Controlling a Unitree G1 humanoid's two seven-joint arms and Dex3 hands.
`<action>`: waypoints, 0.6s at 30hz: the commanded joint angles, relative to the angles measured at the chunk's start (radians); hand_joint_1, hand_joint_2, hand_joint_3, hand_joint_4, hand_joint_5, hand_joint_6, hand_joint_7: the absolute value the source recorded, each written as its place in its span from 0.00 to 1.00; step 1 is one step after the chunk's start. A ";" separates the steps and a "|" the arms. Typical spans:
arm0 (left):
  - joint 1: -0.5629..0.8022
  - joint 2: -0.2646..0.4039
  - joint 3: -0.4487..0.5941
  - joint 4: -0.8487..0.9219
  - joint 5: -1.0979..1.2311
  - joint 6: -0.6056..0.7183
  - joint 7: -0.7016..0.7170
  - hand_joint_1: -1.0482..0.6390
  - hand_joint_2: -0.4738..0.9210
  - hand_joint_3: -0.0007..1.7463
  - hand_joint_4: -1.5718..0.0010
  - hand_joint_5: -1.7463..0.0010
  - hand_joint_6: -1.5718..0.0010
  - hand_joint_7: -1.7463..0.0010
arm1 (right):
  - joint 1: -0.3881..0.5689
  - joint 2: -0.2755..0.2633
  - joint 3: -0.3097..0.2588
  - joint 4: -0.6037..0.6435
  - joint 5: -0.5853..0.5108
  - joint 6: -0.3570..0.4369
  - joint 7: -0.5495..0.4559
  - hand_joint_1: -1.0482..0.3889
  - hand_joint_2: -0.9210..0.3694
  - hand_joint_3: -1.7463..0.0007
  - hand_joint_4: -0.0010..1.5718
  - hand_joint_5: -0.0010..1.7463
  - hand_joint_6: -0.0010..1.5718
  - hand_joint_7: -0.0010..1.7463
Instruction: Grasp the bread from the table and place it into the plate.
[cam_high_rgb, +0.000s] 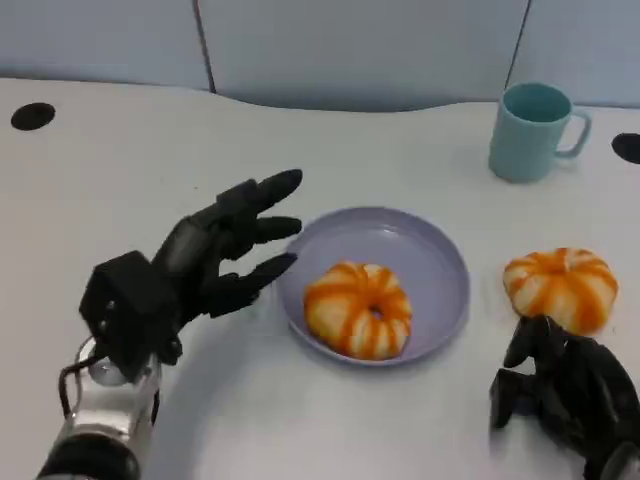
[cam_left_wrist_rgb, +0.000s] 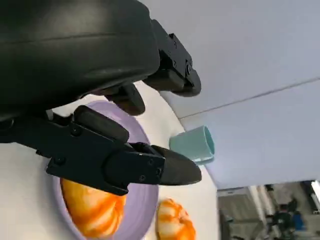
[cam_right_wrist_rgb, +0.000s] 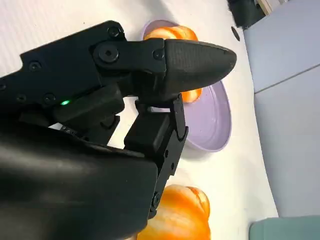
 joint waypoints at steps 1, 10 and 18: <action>0.101 -0.022 0.059 -0.134 -0.133 0.097 -0.103 0.24 1.00 0.21 0.72 0.54 0.65 0.92 | 0.013 -0.013 0.000 0.022 -0.011 0.016 -0.007 0.42 0.00 0.71 0.75 0.84 0.70 0.79; 0.362 -0.076 0.095 -0.532 -0.269 0.582 -0.008 0.24 1.00 0.26 0.60 0.15 0.65 0.36 | 0.016 -0.013 -0.004 0.016 -0.004 0.029 -0.003 0.42 0.00 0.71 0.77 0.83 0.70 0.79; 0.457 -0.075 0.087 -0.642 -0.218 0.688 0.087 0.28 1.00 0.29 0.47 0.00 0.62 0.02 | 0.017 -0.011 -0.005 0.018 0.000 0.027 0.000 0.43 0.00 0.71 0.77 0.82 0.70 0.78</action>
